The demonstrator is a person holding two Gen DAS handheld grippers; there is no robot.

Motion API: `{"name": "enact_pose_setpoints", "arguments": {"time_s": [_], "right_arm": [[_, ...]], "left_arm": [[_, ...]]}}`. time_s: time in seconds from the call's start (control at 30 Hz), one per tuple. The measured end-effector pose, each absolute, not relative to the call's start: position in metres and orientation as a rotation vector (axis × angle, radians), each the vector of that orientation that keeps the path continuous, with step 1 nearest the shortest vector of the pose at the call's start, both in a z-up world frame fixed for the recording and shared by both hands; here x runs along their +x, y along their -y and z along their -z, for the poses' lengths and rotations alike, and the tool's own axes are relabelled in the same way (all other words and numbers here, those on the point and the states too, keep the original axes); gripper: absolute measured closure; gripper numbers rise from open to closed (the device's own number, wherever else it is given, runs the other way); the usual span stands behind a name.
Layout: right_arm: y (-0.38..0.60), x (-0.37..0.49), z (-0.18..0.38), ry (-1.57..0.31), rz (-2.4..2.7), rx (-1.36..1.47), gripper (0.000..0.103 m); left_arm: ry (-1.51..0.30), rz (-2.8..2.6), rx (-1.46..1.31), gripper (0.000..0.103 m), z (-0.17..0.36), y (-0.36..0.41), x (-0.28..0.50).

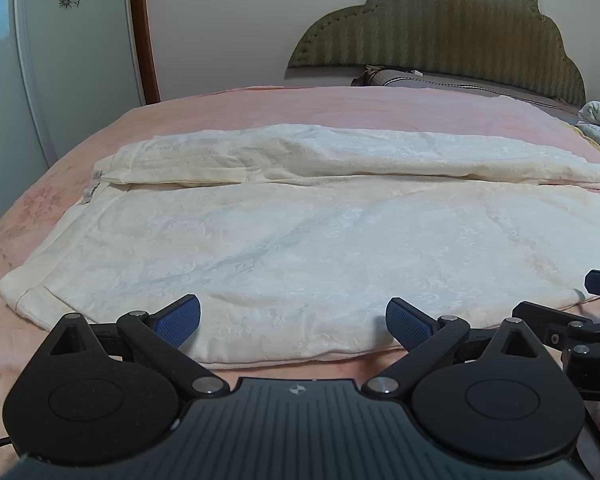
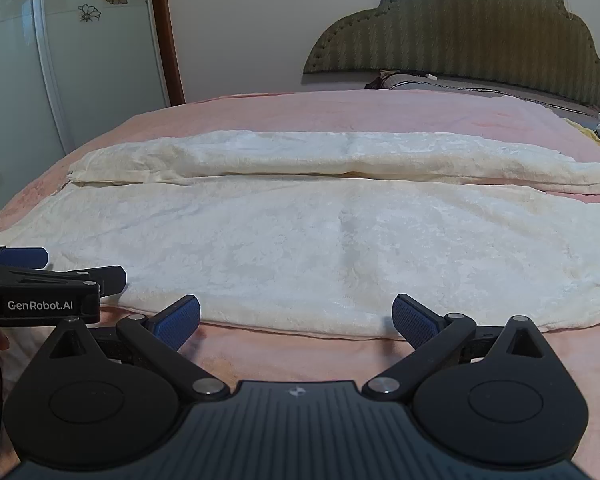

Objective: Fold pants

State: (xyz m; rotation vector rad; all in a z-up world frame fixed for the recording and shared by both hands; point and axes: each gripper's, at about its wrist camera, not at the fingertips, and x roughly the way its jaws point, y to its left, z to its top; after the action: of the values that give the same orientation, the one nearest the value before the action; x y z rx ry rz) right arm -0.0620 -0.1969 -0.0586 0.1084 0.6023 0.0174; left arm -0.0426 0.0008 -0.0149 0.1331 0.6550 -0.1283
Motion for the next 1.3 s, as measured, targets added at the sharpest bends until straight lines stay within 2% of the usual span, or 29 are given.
{"name": "enact_pose_setpoints", "arguments": {"time_s": [1.1, 1.3], "right_arm": [[0.197, -0.063, 0.051, -0.592, -0.028, 0.111, 0.0], [0.195, -0.049, 0.028, -0.5, -0.121, 0.062, 0.0]], "left_arm": [[-0.647, 0.112, 0.162, 0.002, 0.012, -0.004, -0.04], [-0.589, 0.088, 0.179, 0.001, 0.0, -0.01, -0.021]]}}
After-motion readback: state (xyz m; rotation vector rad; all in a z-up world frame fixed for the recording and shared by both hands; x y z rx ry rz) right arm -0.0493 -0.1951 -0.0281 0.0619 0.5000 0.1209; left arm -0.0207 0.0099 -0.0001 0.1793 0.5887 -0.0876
